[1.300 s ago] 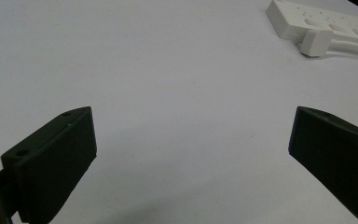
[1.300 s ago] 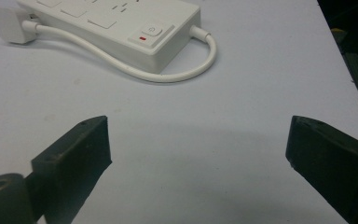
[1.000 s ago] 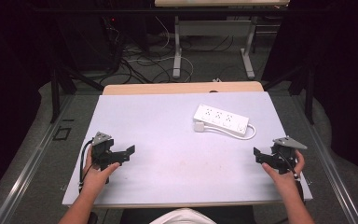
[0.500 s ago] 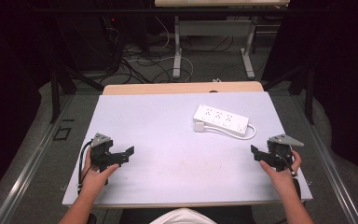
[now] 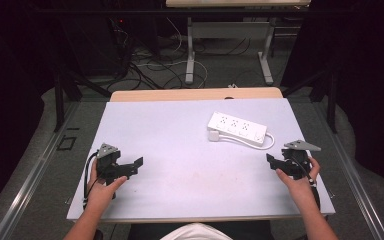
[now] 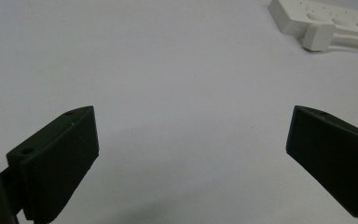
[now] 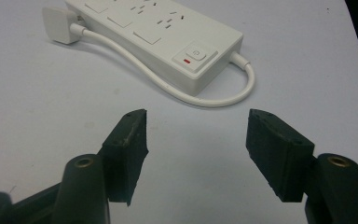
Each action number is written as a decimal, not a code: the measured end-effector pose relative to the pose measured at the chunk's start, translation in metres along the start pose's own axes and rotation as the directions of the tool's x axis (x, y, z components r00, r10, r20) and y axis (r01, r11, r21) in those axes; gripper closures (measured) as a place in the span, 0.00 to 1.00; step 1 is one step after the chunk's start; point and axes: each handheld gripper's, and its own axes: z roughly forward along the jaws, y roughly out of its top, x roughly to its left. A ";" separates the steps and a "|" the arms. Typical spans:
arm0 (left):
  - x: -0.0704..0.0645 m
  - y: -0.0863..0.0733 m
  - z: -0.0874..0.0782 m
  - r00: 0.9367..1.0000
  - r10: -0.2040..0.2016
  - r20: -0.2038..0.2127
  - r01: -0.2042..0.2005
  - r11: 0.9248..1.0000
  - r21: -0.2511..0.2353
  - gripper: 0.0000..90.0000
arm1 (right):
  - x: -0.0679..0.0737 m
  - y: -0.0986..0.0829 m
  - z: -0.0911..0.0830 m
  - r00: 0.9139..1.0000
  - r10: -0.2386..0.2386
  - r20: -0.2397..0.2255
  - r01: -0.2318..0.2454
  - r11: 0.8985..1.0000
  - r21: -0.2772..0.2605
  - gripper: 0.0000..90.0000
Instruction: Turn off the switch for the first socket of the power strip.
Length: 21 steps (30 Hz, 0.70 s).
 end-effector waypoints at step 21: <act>-0.001 -0.001 0.002 1.000 -0.007 0.000 0.007 1.000 -0.006 0.03 | 0.004 0.027 0.005 0.997 -0.032 -0.074 0.036 0.998 0.056 0.47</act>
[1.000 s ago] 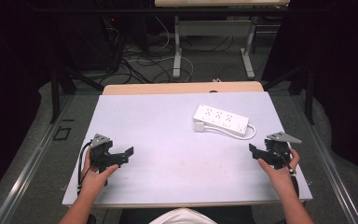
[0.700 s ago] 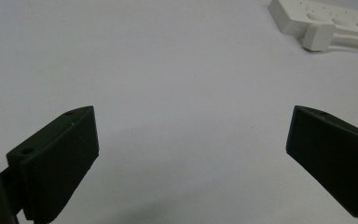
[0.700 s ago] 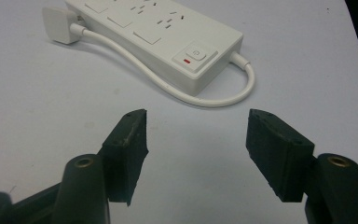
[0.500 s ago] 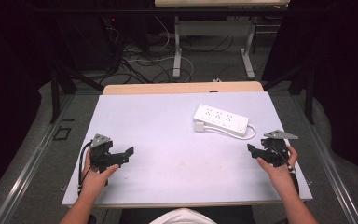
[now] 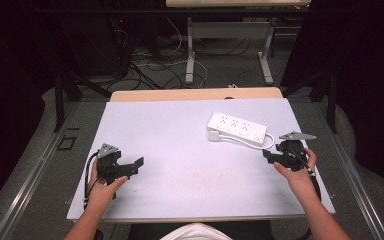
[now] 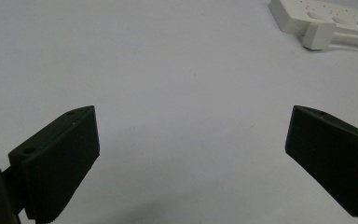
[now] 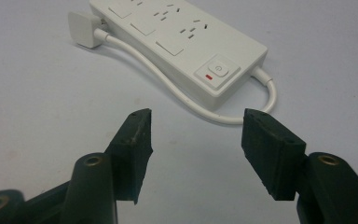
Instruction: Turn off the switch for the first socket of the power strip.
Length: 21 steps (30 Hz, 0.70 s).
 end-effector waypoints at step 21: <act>0.001 0.000 -0.001 1.000 0.005 0.002 -0.005 1.000 0.007 0.03 | -0.001 0.033 0.009 0.999 -0.029 -0.039 0.030 0.999 0.033 0.53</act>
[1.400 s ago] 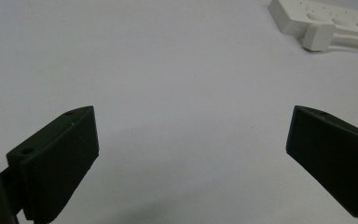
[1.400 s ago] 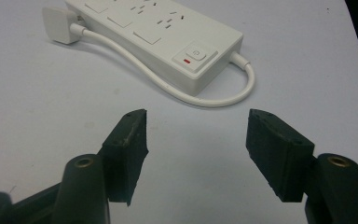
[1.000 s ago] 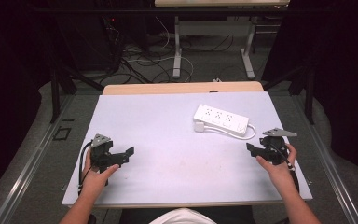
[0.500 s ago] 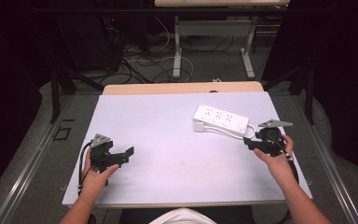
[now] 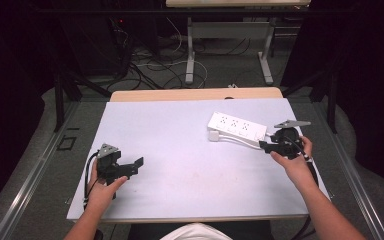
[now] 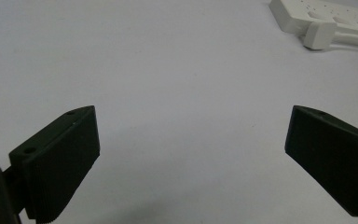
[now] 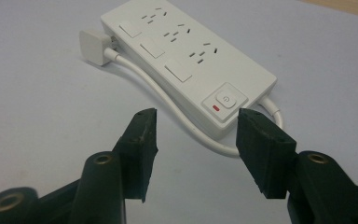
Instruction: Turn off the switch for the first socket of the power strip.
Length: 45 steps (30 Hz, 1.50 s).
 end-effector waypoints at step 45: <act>0.000 0.000 0.000 1.000 0.002 0.002 -0.002 1.000 0.001 0.04 | -0.013 0.049 0.026 0.999 -0.034 -0.018 0.034 0.999 0.040 0.77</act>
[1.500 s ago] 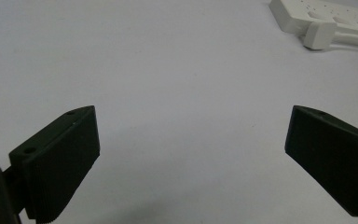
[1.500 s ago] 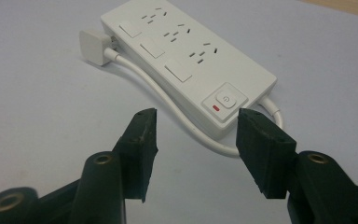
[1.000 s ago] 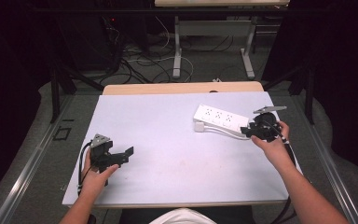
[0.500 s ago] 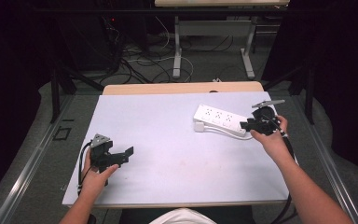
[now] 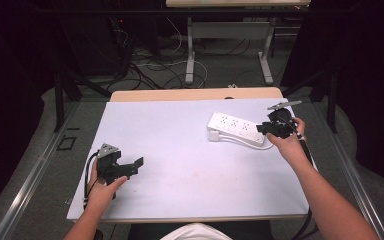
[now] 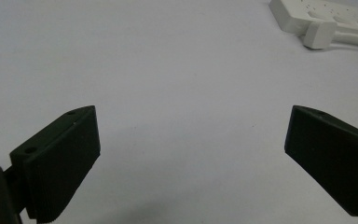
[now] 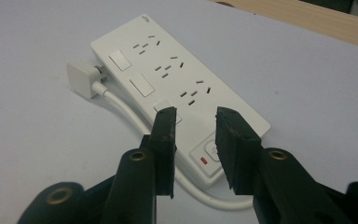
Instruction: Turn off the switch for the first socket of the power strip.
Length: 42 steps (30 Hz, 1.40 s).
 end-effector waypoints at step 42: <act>0.001 0.000 0.001 1.000 0.002 -0.004 -0.002 1.000 -0.005 0.04 | -0.009 0.008 0.044 1.000 -0.017 0.014 0.016 0.996 0.091 0.97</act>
